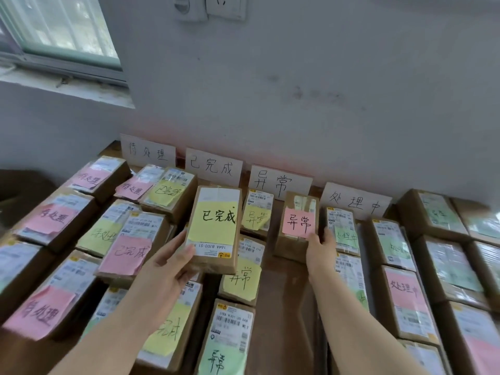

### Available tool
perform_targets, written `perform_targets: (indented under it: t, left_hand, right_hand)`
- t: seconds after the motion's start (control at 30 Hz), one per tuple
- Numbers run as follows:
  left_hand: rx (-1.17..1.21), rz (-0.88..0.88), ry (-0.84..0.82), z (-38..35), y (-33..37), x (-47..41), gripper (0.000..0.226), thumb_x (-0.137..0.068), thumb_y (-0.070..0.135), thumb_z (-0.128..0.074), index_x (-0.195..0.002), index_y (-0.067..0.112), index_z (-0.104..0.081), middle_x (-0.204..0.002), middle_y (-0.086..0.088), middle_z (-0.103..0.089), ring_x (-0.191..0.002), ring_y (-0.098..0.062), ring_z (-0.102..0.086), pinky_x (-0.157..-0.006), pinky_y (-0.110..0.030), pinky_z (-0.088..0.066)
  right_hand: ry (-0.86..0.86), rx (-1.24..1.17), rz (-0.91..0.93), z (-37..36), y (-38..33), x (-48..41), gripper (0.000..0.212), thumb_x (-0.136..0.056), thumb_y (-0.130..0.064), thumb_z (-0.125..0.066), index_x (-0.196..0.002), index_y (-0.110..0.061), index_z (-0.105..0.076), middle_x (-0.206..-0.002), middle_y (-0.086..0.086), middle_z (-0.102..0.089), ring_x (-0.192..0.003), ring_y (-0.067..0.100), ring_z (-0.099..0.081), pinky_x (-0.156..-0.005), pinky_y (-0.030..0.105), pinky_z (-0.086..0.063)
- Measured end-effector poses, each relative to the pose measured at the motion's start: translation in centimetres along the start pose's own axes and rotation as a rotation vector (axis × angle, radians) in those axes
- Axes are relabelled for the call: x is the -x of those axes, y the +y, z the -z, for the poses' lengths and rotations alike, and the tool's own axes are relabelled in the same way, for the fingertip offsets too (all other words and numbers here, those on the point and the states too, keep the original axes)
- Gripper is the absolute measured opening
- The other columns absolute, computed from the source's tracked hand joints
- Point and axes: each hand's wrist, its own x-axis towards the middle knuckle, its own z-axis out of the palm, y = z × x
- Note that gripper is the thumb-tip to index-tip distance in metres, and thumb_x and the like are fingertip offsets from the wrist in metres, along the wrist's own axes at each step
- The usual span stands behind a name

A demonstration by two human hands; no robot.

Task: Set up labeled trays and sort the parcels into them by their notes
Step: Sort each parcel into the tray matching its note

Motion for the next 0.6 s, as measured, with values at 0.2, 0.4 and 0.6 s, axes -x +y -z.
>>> perform_targets:
  t: [0.2,0.4,0.6]
  left_hand:
    - [-0.057,-0.006,-0.099,2.9,2.9,-1.2,0.032,-0.090,0.012,-0.054,-0.119,0.022,-0.061,-0.106,-0.002,-0.073,-0.099,-0.014,-0.066,-0.088,-0.028,-0.046]
    - [-0.095,0.040,-0.173,5.0,3.7,-2.0,0.035,-0.089,0.012,-0.057,-0.123,0.022,-0.057,-0.100,0.000,-0.074,-0.088,-0.011,-0.071,-0.071,-0.023,-0.055]
    - [-0.232,0.030,-0.252,6.8,3.4,-1.0,0.032,-0.093,0.017,-0.056,-0.122,0.028,-0.053,-0.097,0.007,-0.075,-0.087,-0.006,-0.070,-0.065,-0.016,-0.054]
  right_hand:
    - [0.054,0.120,0.260,-2.7,-2.0,7.0,0.049,-0.096,-0.016,-0.048,-0.142,-0.027,-0.036,-0.145,-0.005,-0.041,-0.137,0.017,-0.035,-0.109,0.044,-0.038]
    - [-0.168,0.034,0.295,-6.7,-3.8,16.0,0.041,-0.099,-0.020,-0.046,-0.137,-0.034,-0.044,-0.137,-0.016,-0.047,-0.126,0.004,-0.044,-0.104,0.027,-0.041]
    - [-0.263,-0.018,0.327,-8.2,-3.8,22.6,0.030,-0.101,-0.023,-0.041,-0.123,-0.043,-0.047,-0.110,-0.033,-0.053,-0.103,-0.019,-0.049,-0.084,0.006,-0.040]
